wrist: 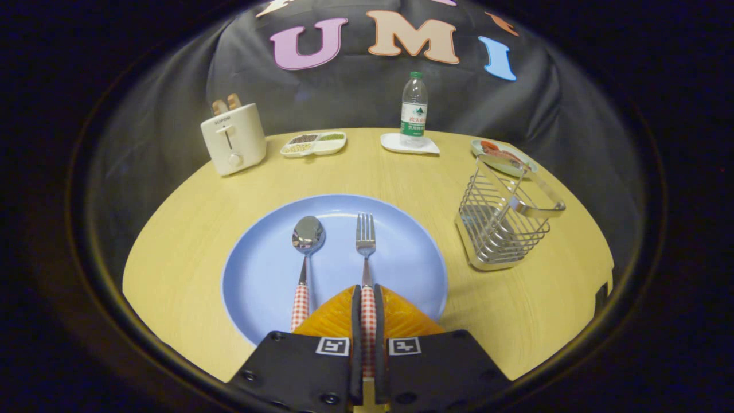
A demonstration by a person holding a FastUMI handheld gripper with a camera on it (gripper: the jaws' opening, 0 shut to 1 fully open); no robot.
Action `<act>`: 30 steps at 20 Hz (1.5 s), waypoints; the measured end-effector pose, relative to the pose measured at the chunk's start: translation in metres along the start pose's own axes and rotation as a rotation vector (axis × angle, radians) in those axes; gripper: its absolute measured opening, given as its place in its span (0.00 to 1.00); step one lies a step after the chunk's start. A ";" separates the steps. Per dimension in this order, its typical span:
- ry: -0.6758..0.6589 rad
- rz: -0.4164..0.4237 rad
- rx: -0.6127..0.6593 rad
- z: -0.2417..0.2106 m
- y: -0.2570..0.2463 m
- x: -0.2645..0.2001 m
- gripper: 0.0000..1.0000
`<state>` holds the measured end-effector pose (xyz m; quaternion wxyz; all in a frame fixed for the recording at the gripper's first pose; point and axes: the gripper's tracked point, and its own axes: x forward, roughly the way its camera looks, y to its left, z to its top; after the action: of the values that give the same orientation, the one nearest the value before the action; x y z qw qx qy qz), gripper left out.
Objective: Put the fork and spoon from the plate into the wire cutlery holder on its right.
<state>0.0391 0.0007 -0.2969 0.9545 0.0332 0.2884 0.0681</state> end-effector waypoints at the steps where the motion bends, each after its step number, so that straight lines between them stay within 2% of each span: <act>1: 0.004 -0.013 -0.004 0.001 -0.001 -0.001 0.13; 4: 0.014 -0.056 -0.011 0.003 -0.007 -0.011 0.11; 12: 0.094 -0.091 0.028 0.029 -0.008 -0.046 0.11; 20: 0.281 -0.260 0.160 0.085 -0.048 -0.095 0.11; 23: 0.378 -0.296 0.213 0.103 -0.065 -0.105 0.11; 30: 0.628 -0.365 0.314 0.110 -0.109 -0.095 0.11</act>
<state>0.0335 -0.1238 -0.1649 0.7996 0.1046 0.5744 -0.1406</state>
